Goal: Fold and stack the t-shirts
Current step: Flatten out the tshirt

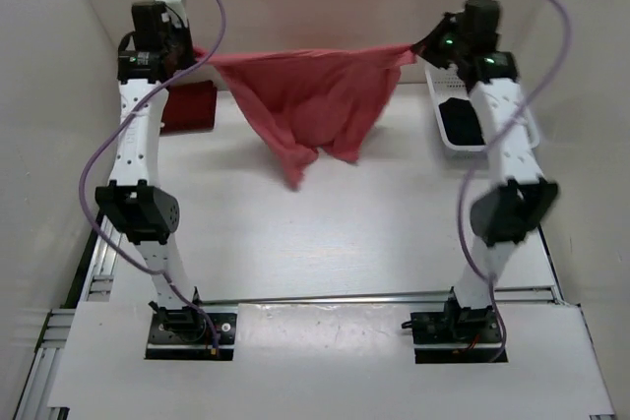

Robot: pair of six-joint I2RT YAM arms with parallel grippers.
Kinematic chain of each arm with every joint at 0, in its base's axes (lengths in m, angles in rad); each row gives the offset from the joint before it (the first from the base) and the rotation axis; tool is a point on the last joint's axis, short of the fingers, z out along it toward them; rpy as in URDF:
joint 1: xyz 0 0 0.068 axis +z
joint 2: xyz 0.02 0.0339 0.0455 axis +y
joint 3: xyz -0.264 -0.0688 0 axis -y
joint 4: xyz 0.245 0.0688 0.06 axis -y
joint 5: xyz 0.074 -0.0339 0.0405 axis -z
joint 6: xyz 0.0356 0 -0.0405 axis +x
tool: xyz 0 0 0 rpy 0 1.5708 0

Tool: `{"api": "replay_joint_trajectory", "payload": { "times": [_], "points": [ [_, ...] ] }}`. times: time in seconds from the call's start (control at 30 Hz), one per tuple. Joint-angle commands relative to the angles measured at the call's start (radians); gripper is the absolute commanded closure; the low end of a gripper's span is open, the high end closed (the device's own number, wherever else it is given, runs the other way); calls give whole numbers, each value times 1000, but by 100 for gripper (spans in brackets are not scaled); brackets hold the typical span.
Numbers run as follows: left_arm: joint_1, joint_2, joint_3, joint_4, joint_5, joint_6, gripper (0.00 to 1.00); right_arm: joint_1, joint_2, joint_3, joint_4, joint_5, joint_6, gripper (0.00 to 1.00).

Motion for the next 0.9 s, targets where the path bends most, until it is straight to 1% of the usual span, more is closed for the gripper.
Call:
{"api": "replay_joint_trajectory", "payload": {
  "times": [0.0,0.03,0.07,0.13,0.17,0.2,0.27,0.3,0.33,0.37,0.4,0.43,0.47,0.5,0.53,0.6,0.63,0.7,0.73,0.77,0.8,0.87],
  "points": [
    [8,-144,89,-8,-73,4,88,-5,-425,-298,203,-66,-20,100],
    [-5,-178,36,15,-73,4,88,-5,-470,-359,216,-66,-30,100],
    [-15,-234,-62,32,-73,4,88,-5,-515,-410,205,-66,-43,100],
    [-27,-279,-149,32,-61,4,88,-5,-526,-440,127,-80,-94,100],
    [-36,-304,-236,32,-70,4,88,-5,-559,-461,101,-92,-113,100],
    [-36,-351,-279,32,-79,4,88,-5,-578,-529,69,-92,-127,100],
    [-36,-405,-369,32,-111,4,88,17,-674,-639,69,-65,-136,100],
    [-36,-464,-467,32,-127,4,88,17,-714,-771,69,-36,-136,100],
    [-36,-495,-518,32,-159,4,88,43,-804,-842,69,-19,-136,100],
    [-36,-529,-570,21,-182,4,88,55,-852,-914,69,1,-136,100],
    [-36,-561,-683,21,-207,4,88,67,-898,-984,56,22,-126,100],
    [-36,-630,-744,4,-217,4,88,86,-993,-1125,35,61,-110,100],
    [-36,-664,-807,-26,-218,4,88,95,-1039,-1197,23,70,-69,100],
    [-36,-698,-941,-40,-218,4,88,106,-1084,-1267,9,70,-44,100],
    [-36,-757,-1006,-57,-218,4,88,136,-1160,-1406,-16,70,-21,100],
    [-36,-808,-1139,-103,-218,4,88,179,-1228,-1537,-43,79,52,100],
    [-36,-845,-1269,-114,-218,4,88,219,-1286,-1655,-54,79,83,100],
    [-36,-873,-1385,-114,-228,4,87,253,-1349,-1745,-85,79,167,100],
    [-36,-884,-1475,-123,-228,4,87,286,-1365,-1780,-85,79,193,100],
    [-36,-899,-1512,-113,-242,4,85,305,-1378,-1832,-85,70,219,100],
    [-36,-899,-1543,-112,-262,4,85,335,-1398,-1851,-85,70,267,100],
    [-36,-911,-1602,-102,-283,4,84,365,-1399,-1874,-85,70,296,100]
  ]
}}
